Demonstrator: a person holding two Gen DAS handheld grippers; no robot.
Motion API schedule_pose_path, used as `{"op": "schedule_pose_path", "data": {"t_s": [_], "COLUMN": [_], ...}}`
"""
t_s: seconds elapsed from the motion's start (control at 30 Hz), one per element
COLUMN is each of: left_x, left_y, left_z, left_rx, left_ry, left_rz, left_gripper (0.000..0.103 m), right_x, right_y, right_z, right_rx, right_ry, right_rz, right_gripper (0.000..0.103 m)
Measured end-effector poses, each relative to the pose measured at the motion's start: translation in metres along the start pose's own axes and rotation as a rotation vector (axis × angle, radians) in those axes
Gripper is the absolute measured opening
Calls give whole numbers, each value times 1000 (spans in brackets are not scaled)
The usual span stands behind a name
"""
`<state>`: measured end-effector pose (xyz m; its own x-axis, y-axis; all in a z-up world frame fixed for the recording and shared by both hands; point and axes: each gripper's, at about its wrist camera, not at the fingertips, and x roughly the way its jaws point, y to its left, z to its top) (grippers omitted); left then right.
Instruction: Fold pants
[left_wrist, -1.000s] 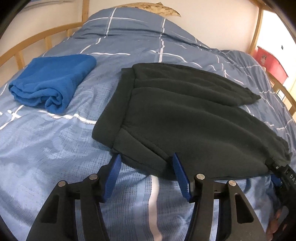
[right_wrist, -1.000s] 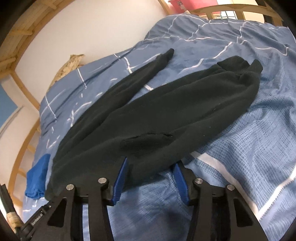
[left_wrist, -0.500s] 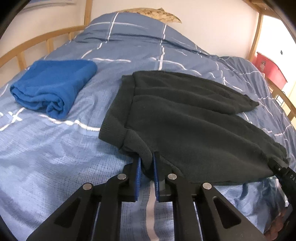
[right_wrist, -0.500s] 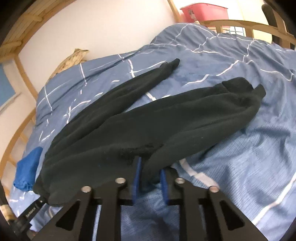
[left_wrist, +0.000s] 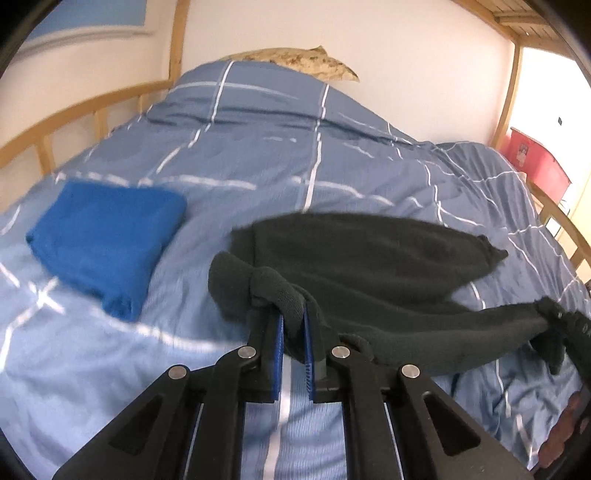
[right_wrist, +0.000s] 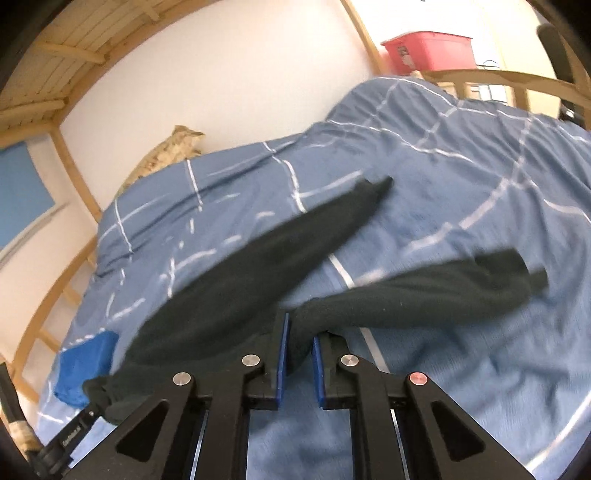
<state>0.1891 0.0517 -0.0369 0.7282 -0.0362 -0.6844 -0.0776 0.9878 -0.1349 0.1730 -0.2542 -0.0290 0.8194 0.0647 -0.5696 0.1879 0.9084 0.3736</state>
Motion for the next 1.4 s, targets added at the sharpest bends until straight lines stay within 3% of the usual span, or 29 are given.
{"op": "schedule_pose_path", "data": {"t_s": [0.3,0.67,1.1,1.4], "left_x": [40,121,197,217], "left_y": [-17,-13,2,1], "left_z": [68,118,127,123], "left_rx": [43,40,31,63], "left_ry": [43,143,250,282], "left_rz": [30,73,87,116], "left_gripper": [11,11,11,17], "right_x": [62,153,261,294], "right_y": [26,58,78,82], "right_z": [67,110,107,96], "right_rx": [-76,-138,-205,-247], "right_ry": [69,171,308,335], "right_rz": [-8,-42,-138,-188], "right_gripper": [12,12,12,12]}}
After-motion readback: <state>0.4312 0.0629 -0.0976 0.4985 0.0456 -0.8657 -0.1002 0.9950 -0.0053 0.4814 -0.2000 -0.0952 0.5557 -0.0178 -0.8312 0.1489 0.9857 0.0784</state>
